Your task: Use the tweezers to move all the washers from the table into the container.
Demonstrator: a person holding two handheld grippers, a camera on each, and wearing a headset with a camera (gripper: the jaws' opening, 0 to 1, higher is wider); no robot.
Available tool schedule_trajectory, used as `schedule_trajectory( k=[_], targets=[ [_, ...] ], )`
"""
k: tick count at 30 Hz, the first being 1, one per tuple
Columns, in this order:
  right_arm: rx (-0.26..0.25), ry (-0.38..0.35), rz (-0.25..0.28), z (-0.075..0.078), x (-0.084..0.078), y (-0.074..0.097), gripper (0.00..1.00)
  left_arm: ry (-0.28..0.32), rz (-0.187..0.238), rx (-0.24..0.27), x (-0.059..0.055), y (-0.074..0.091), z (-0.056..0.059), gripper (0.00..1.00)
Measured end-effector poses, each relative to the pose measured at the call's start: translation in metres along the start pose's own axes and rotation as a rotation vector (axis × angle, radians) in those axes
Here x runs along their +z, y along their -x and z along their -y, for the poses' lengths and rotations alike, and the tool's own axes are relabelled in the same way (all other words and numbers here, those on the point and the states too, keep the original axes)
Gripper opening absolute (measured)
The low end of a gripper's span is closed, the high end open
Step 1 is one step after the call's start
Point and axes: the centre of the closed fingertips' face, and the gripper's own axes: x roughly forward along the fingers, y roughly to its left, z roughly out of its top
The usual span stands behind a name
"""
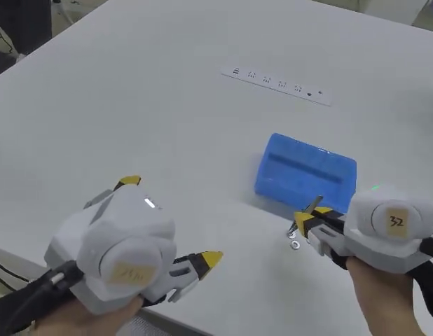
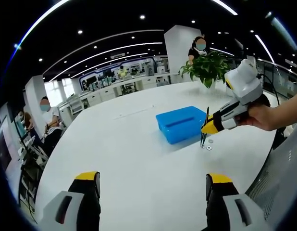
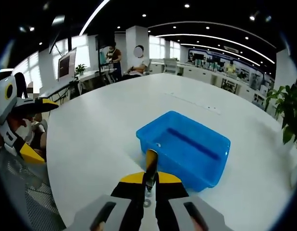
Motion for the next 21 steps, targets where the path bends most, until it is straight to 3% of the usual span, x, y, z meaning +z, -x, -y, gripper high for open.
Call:
schedule_trajectory(
  k=[3, 21],
  targets=[
    [0.000, -0.001, 0.000, 0.001, 0.003, 0.001, 0.03, 0.002, 0.002, 0.001, 0.000, 0.000, 0.000, 0.93],
    [0.004, 0.006, 0.127, 0.004, 0.065, 0.025, 0.03, -0.003, 0.007, 0.002, 0.001, 0.000, -0.001, 0.93]
  ],
)
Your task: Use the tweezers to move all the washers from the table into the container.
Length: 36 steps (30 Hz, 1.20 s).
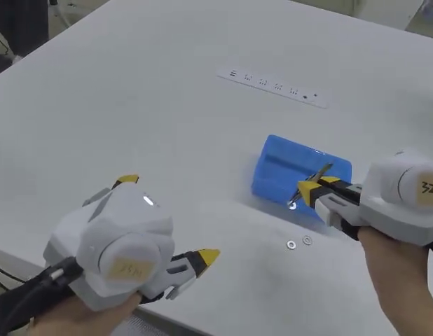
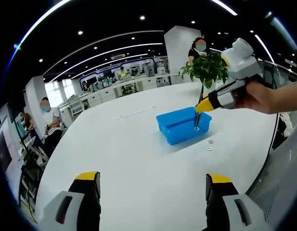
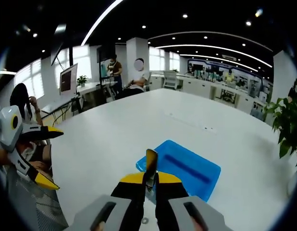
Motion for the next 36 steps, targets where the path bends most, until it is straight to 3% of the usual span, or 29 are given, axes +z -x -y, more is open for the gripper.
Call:
schedule_trajectory(
  k=[6, 13, 36],
  targets=[
    [0.001, 0.006, 0.038, -0.001, 0.019, 0.004, 0.03, 0.000, 0.001, -0.001, 0.000, 0.000, 0.000, 0.93],
    [0.001, 0.015, 0.056, 0.000, 0.029, 0.002, 0.03, 0.001, -0.001, -0.001, 0.000, 0.000, 0.000, 0.93],
    [-0.008, 0.024, 0.061, 0.009, 0.034, -0.005, 0.03, -0.001, -0.009, 0.001, -0.001, 0.000, -0.001, 0.92]
  ],
)
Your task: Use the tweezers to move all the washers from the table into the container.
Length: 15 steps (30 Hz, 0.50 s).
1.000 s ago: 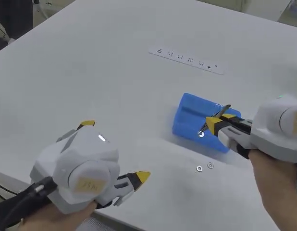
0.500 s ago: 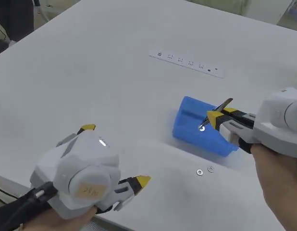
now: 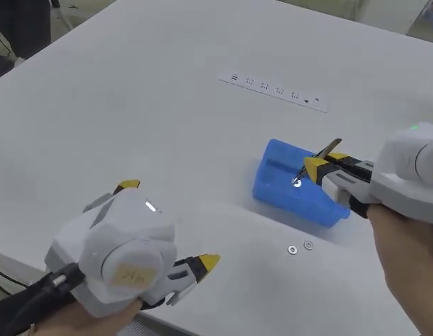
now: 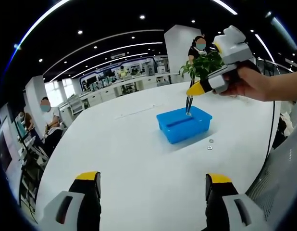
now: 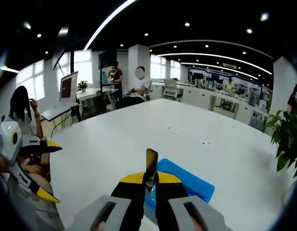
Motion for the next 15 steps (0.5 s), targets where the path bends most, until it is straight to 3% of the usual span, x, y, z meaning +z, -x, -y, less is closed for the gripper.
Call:
schedule_trajectory(
  k=[8, 15],
  targets=[
    [-0.004, 0.005, -0.012, 0.002, -0.004, -0.007, 0.03, -0.001, -0.005, 0.001, -0.001, 0.000, 0.000, 0.92],
    [-0.007, -0.027, -0.036, 0.009, -0.019, -0.027, 0.03, -0.001, -0.012, 0.001, -0.002, -0.001, 0.000, 0.92]
  ],
)
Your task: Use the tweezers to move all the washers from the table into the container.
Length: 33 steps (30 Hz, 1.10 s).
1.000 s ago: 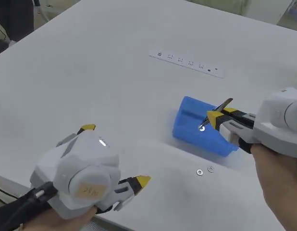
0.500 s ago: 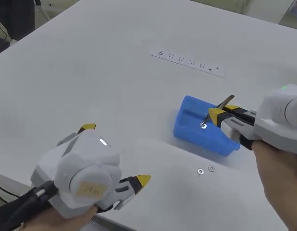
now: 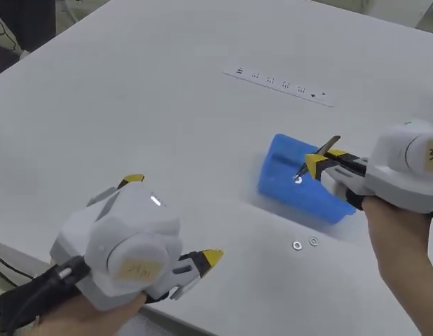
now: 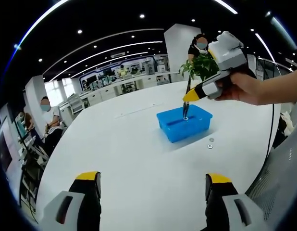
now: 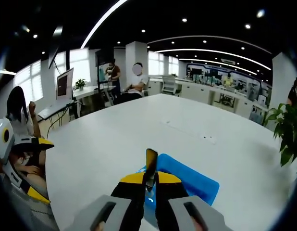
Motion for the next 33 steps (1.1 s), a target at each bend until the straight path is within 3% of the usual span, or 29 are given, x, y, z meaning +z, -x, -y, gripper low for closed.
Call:
schedule_trajectory(
  k=[9, 20, 33],
  targets=[
    [0.000, -0.026, -0.062, 0.006, -0.024, -0.025, 0.04, -0.002, -0.007, 0.000, -0.002, -0.001, 0.000, 0.92],
    [-0.010, -0.022, -0.117, 0.002, -0.050, -0.027, 0.04, -0.001, -0.007, -0.001, -0.002, -0.002, 0.000, 0.92],
    [-0.025, -0.061, -0.099, 0.009, -0.045, -0.020, 0.04, -0.004, -0.010, -0.009, -0.002, -0.002, 0.002, 0.92]
  ],
)
